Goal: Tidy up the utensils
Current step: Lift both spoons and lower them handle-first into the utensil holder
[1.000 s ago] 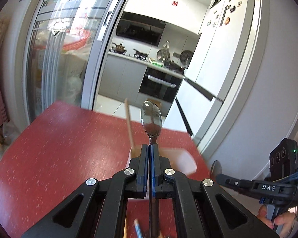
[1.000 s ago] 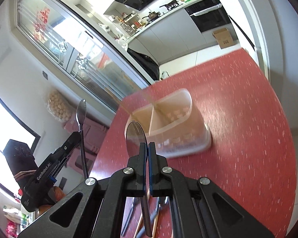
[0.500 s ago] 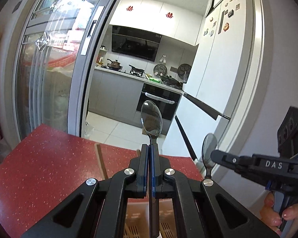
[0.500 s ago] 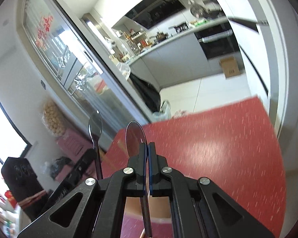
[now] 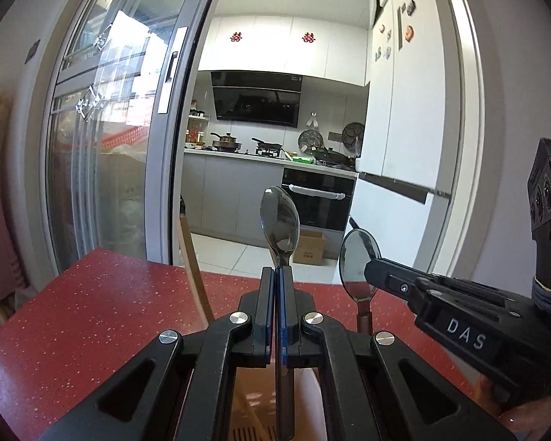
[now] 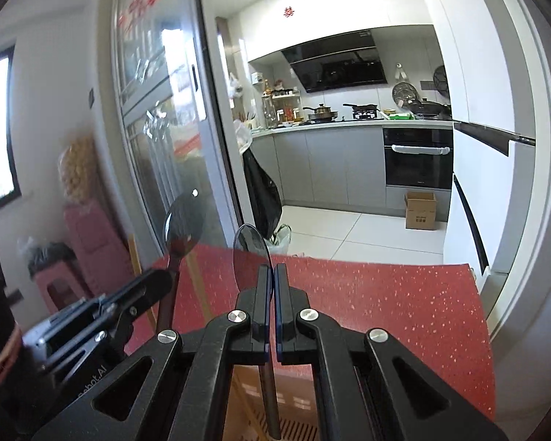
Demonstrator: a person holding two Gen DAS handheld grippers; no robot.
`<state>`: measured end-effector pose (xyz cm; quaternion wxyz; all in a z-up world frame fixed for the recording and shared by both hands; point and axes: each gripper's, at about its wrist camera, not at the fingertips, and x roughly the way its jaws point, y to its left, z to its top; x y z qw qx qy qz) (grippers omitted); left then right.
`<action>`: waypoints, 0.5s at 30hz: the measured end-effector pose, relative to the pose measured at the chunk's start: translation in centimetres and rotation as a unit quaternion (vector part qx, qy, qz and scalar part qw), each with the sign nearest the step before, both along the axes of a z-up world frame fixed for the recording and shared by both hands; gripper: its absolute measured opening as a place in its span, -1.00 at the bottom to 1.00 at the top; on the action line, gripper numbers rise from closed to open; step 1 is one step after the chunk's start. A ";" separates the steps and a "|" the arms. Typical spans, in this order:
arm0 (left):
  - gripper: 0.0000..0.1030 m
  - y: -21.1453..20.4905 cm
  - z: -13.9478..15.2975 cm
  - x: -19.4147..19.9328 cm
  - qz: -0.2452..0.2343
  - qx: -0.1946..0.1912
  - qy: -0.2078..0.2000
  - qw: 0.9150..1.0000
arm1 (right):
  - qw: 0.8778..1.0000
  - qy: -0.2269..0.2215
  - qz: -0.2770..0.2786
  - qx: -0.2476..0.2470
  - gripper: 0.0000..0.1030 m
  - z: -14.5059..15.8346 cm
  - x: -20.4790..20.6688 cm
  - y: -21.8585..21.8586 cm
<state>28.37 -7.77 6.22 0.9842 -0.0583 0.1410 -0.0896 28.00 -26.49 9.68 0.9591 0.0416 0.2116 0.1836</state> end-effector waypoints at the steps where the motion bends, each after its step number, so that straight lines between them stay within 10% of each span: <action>1: -0.39 -0.2 -0.3 -0.2 0.003 0.007 0.008 1.000 | 1.000 0.001 0.002 -0.005 -0.97 -0.5 -0.2 0.1; 15: -0.38 0.2 -2.0 -2.4 0.009 0.046 0.059 0.997 | 0.999 0.043 0.011 -0.010 -0.96 -2.3 -1.3 -0.7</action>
